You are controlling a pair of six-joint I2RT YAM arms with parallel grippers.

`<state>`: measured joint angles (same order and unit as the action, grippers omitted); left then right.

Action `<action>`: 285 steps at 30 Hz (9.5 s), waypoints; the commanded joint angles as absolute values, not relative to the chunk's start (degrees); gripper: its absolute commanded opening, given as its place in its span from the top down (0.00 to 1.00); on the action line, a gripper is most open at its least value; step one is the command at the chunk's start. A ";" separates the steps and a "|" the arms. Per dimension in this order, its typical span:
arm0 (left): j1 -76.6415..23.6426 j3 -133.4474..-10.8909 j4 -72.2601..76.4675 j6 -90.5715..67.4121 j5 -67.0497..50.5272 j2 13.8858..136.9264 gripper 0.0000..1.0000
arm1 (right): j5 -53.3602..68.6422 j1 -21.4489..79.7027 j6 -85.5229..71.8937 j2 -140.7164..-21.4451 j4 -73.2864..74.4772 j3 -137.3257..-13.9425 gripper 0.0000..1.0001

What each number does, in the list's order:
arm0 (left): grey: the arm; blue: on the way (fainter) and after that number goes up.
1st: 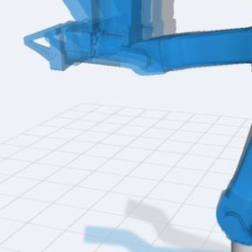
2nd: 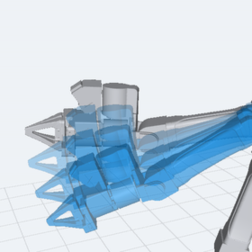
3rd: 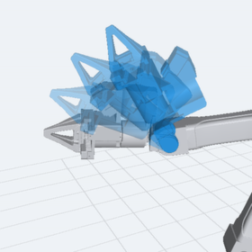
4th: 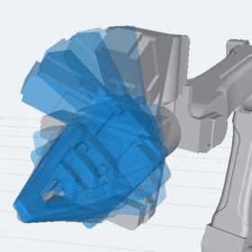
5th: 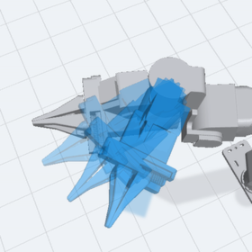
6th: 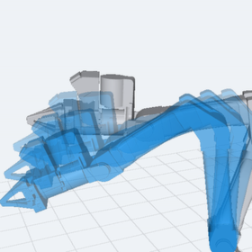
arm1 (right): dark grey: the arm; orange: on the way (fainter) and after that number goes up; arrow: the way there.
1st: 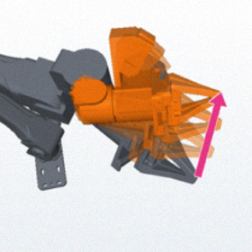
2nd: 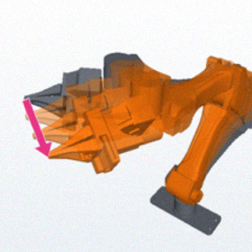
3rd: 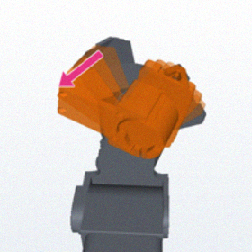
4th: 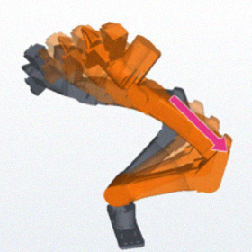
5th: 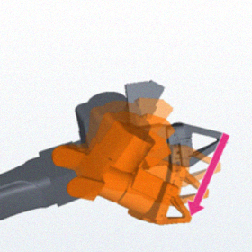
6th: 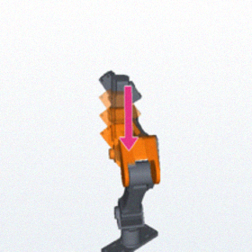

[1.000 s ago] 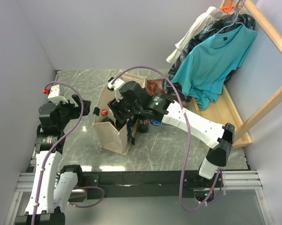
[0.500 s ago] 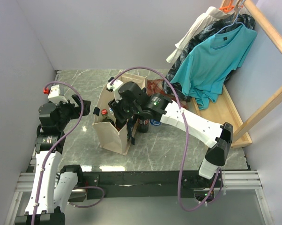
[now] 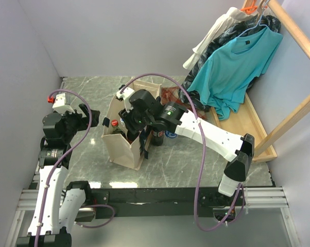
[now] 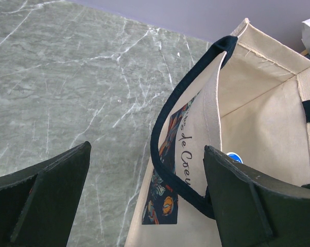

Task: Take the beverage out of the canvas bag
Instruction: Take out the drink from the canvas bag, then place the drink at the center of the board.

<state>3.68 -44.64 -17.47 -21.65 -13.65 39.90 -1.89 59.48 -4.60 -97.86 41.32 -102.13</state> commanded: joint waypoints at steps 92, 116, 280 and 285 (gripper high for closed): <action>3.96 -45.00 -17.49 -20.83 -13.10 39.38 0.04 | -7.65 60.56 1.67 -88.68 29.79 -112.24 1.00; 3.96 -45.00 -17.49 -21.01 -13.10 39.73 0.04 | -12.31 60.82 5.54 -88.07 27.95 -115.75 1.00; 3.96 -45.00 -17.58 -20.83 -13.10 40.69 0.04 | -13.45 20.39 -5.27 -60.99 0.09 -69.26 1.00; 3.96 -45.00 -17.58 -20.92 -13.01 40.69 0.04 | -12.66 19.95 -5.18 -61.87 -3.51 -67.15 1.00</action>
<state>3.68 -44.64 -18.41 -21.67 -13.19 41.10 -12.80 20.60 -4.05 -63.51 15.92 -65.10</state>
